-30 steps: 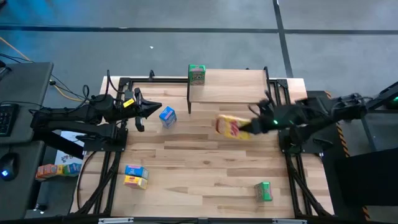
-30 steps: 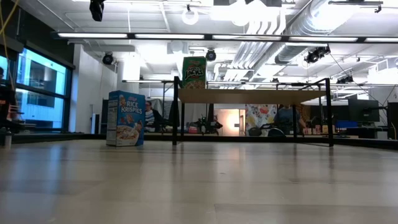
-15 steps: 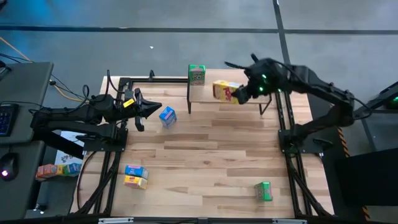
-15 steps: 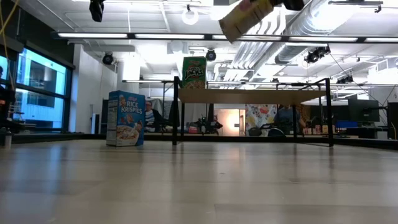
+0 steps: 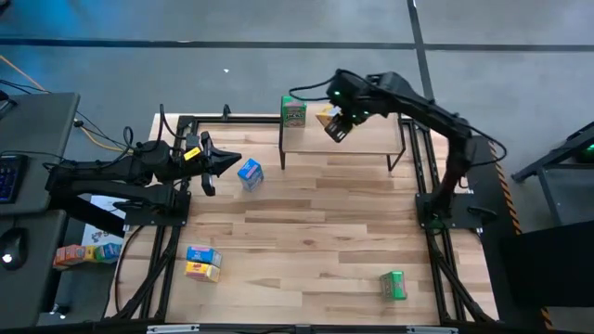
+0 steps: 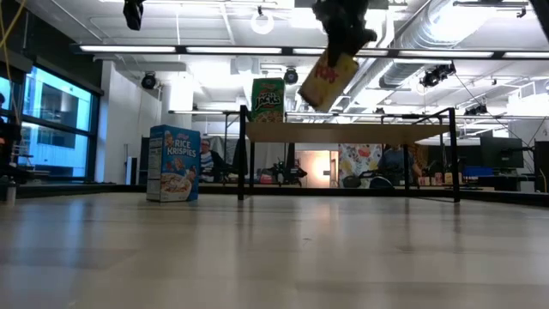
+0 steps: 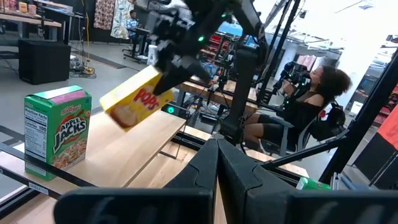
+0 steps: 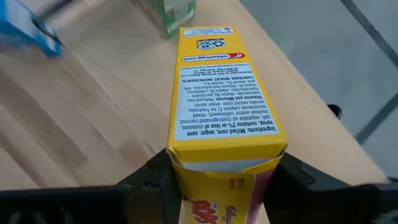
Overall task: Stack cereal on shelf
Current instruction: Put the right yellow cereal box on the shelf
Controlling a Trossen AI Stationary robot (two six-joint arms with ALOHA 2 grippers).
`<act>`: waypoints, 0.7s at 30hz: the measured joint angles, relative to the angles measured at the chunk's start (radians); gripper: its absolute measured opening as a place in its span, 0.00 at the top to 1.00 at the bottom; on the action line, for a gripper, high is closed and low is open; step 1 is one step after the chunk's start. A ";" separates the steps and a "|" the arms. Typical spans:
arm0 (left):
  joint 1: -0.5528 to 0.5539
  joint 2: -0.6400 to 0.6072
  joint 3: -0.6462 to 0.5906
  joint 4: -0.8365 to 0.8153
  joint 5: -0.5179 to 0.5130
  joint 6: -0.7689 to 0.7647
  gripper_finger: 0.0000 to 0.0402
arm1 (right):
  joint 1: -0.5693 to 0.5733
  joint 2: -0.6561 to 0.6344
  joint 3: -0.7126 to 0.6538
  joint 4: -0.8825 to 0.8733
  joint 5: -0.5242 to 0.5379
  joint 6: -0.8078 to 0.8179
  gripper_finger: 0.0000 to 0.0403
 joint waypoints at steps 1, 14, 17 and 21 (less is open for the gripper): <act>0.000 0.000 0.000 0.000 0.000 0.000 1.00 | -0.004 0.017 0.009 -0.013 0.001 -0.023 0.63; 0.000 0.000 0.000 0.000 0.000 -0.026 1.00 | -0.045 0.084 0.022 -0.057 0.013 -0.131 0.63; 0.000 0.000 0.000 0.000 0.000 -0.027 1.00 | -0.050 0.084 0.022 -0.052 -0.010 -0.146 0.63; 0.000 0.000 0.000 0.000 0.000 -0.026 1.00 | -0.052 0.084 0.022 -0.049 -0.036 -0.149 0.62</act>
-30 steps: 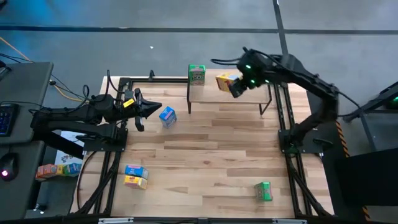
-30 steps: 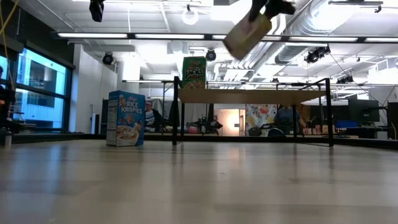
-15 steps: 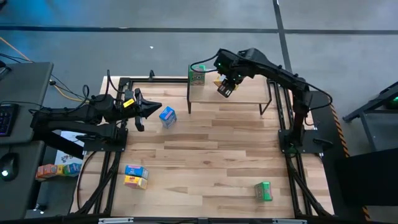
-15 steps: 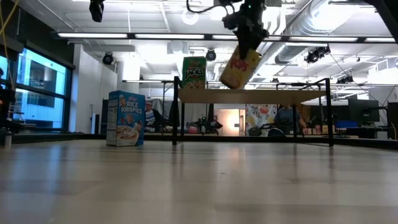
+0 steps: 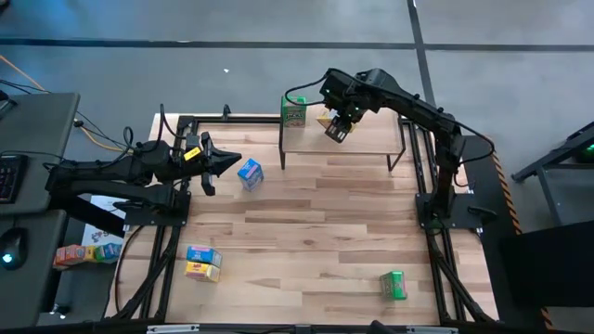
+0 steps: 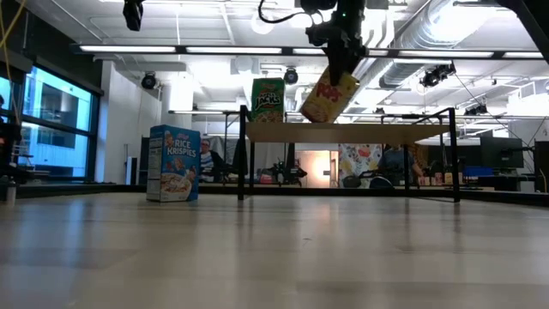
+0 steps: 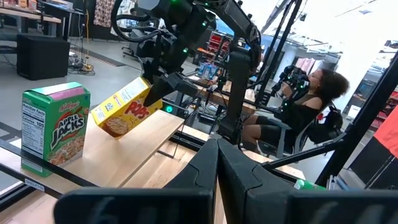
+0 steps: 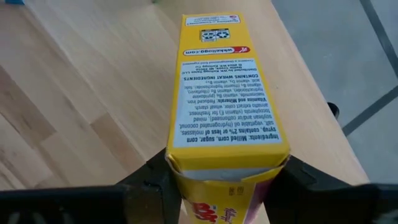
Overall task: Stack cereal on shelf
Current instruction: Put the right yellow cereal box on the shelf
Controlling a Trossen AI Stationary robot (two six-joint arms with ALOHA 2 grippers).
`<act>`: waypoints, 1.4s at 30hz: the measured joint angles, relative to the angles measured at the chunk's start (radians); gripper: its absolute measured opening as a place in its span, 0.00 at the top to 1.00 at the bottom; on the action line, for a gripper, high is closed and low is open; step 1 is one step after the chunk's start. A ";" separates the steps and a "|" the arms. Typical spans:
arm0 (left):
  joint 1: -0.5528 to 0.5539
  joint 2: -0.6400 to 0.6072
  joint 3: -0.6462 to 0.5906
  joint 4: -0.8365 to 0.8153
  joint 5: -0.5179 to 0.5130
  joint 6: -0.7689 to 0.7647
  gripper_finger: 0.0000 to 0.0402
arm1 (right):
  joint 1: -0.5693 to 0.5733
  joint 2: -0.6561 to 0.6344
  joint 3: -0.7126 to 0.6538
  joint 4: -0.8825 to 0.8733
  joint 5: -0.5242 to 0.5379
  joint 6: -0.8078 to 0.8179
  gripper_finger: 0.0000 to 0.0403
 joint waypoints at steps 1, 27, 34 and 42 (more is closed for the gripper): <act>0.000 0.000 0.000 0.000 0.000 0.000 1.00 | 0.001 0.000 0.000 0.000 0.000 0.000 0.62; 0.000 0.000 0.000 0.000 0.000 0.000 1.00 | -0.071 -0.028 -0.002 -0.017 -0.103 0.027 0.49; 0.000 0.000 0.000 0.000 0.000 0.001 1.00 | -0.053 -0.149 -0.002 -0.034 -0.076 0.083 0.49; 0.000 0.000 0.000 0.000 0.000 0.001 1.00 | 0.014 -0.339 -0.194 0.123 0.009 0.197 0.49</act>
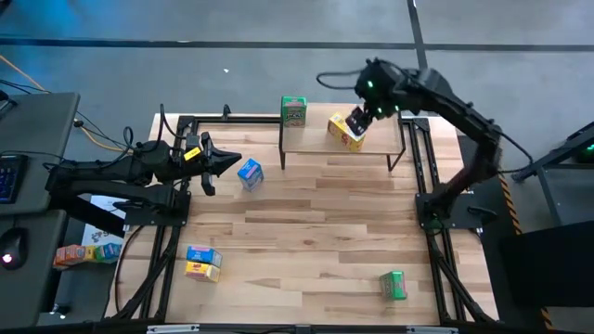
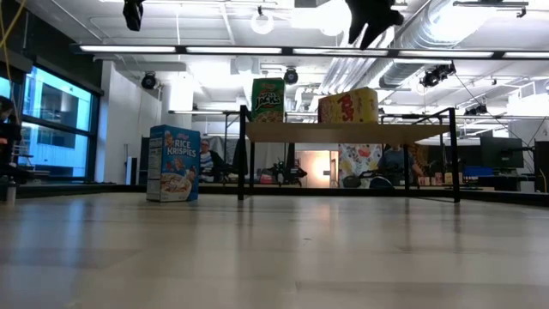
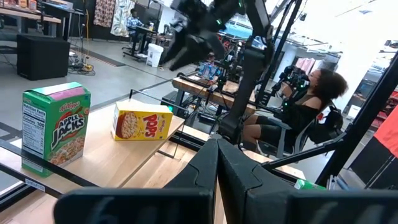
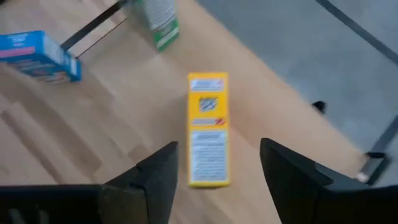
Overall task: Stack cereal on shelf
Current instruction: Put the right yellow cereal box on the shelf
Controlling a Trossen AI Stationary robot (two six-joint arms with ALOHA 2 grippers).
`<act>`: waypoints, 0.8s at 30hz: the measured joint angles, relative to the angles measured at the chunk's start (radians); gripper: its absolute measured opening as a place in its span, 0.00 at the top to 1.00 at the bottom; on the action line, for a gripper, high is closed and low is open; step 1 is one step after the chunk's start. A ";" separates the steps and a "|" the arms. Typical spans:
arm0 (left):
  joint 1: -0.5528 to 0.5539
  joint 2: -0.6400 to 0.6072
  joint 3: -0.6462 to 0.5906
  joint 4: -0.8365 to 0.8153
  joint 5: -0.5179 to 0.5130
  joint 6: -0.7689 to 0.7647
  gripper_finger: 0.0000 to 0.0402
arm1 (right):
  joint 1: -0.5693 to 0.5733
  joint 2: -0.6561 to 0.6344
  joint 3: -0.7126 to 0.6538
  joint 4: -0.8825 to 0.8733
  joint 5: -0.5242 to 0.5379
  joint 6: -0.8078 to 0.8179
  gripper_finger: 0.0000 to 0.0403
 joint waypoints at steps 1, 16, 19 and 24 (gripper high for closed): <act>0.000 0.000 0.000 0.000 0.000 0.000 1.00 | 0.010 -0.040 -0.079 0.042 -0.003 0.017 0.49; 0.000 0.000 0.000 0.000 0.000 0.000 1.00 | 0.205 -0.542 -0.983 0.807 0.226 0.275 0.49; 0.000 0.000 0.000 0.000 0.000 0.000 1.00 | 0.234 -0.541 -1.051 0.879 0.294 0.245 0.49; 0.000 0.000 0.000 0.000 0.000 0.000 1.00 | 0.254 -0.521 -1.099 0.878 0.431 0.273 0.49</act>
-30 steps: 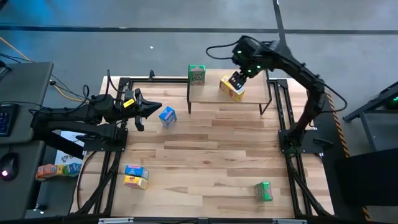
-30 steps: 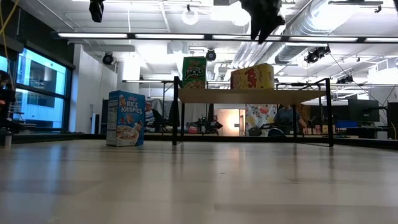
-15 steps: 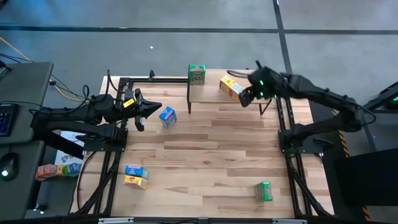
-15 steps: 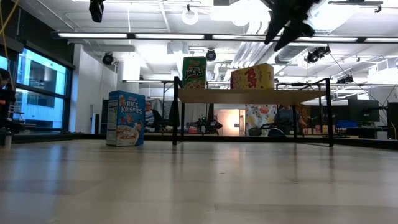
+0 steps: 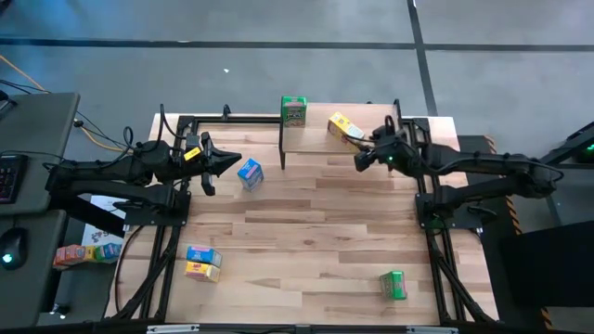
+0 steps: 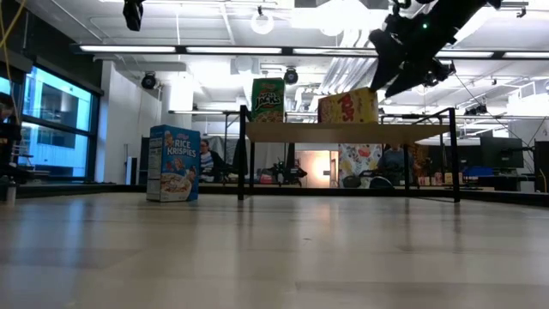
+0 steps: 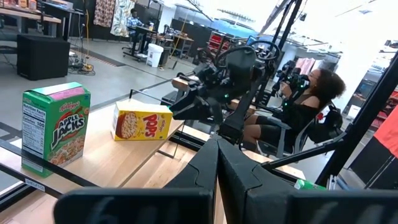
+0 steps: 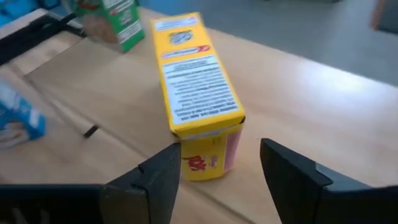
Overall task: Stack cereal on shelf
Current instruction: Put the right yellow cereal box on the shelf
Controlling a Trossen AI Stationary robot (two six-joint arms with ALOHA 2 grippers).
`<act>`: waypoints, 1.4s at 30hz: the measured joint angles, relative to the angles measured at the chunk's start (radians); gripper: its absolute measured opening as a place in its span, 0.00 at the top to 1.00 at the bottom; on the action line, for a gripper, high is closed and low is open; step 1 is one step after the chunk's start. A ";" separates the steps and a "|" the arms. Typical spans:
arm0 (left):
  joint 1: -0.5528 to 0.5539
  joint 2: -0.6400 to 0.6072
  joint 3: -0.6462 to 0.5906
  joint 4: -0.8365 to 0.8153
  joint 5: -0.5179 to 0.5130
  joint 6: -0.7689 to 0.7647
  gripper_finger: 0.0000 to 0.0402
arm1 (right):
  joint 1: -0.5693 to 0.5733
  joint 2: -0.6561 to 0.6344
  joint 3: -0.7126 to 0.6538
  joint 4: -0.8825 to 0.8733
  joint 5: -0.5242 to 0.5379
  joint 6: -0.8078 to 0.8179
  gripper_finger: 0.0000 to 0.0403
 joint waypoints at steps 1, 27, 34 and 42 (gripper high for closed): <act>0.000 0.000 0.000 0.000 0.000 0.000 1.00 | 0.000 0.000 -0.002 0.001 0.020 0.002 0.49; 0.000 0.000 0.000 0.000 0.000 -0.026 1.00 | -0.163 0.117 -0.002 0.164 -0.106 -0.245 0.49; 0.000 0.000 0.000 0.000 0.000 -0.027 1.00 | -0.227 0.149 -0.002 0.212 -0.184 -0.338 0.49; 0.000 0.000 0.000 0.000 0.000 -0.028 1.00 | -0.265 0.155 -0.002 0.228 -0.302 -0.362 0.52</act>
